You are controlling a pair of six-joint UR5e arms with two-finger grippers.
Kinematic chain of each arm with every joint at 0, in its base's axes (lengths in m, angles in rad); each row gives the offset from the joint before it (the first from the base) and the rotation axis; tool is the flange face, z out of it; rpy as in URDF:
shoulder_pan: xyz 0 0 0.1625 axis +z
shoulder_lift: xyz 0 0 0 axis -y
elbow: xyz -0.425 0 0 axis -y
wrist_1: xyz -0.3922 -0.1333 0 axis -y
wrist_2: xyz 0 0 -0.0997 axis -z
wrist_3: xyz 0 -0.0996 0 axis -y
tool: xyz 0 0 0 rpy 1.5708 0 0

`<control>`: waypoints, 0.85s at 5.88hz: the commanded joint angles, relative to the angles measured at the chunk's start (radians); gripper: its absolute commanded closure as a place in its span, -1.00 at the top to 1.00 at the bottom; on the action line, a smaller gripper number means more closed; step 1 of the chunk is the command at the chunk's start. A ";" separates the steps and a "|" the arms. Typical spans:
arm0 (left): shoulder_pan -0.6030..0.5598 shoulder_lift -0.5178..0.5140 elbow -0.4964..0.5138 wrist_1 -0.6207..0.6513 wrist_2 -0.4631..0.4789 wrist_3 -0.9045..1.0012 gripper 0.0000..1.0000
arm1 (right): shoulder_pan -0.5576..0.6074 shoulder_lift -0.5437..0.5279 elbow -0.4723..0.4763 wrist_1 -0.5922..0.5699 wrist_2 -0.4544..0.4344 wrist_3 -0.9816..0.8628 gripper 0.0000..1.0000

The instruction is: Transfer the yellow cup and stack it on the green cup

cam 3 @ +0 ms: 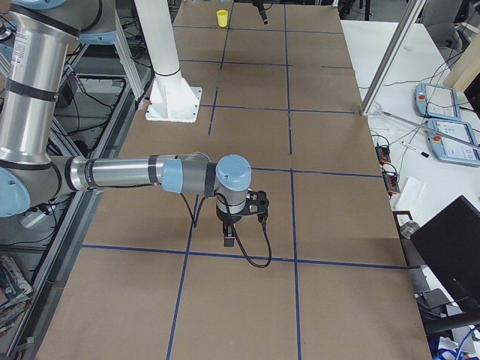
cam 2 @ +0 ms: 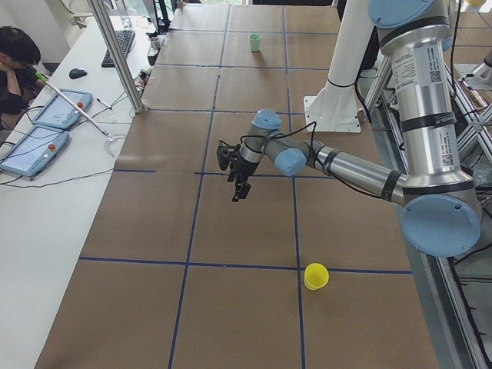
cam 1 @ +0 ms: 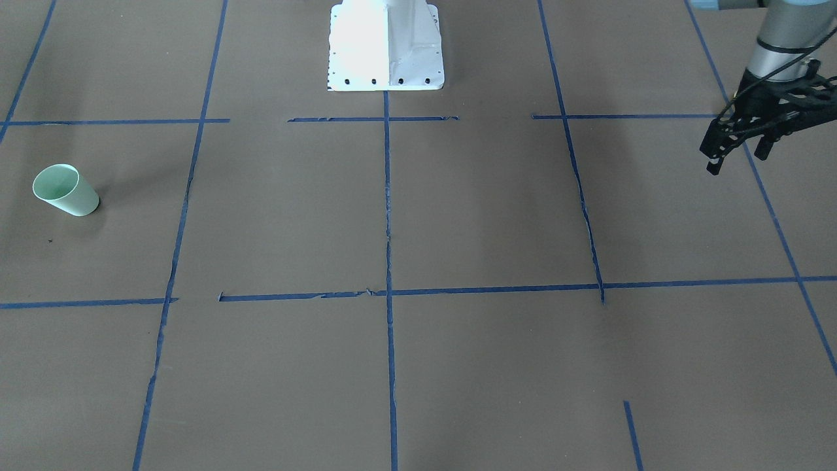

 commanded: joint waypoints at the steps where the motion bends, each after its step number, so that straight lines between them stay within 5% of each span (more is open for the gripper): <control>1: 0.257 0.009 -0.081 0.307 0.366 -0.495 1.00 | 0.000 0.000 -0.001 0.000 0.001 -0.001 1.00; 3: 0.449 0.000 -0.176 0.827 0.395 -0.957 1.00 | 0.000 0.002 -0.003 0.000 -0.001 -0.001 1.00; 5: 0.601 -0.001 -0.172 1.076 0.264 -1.448 1.00 | 0.000 0.002 -0.004 0.000 -0.001 -0.001 1.00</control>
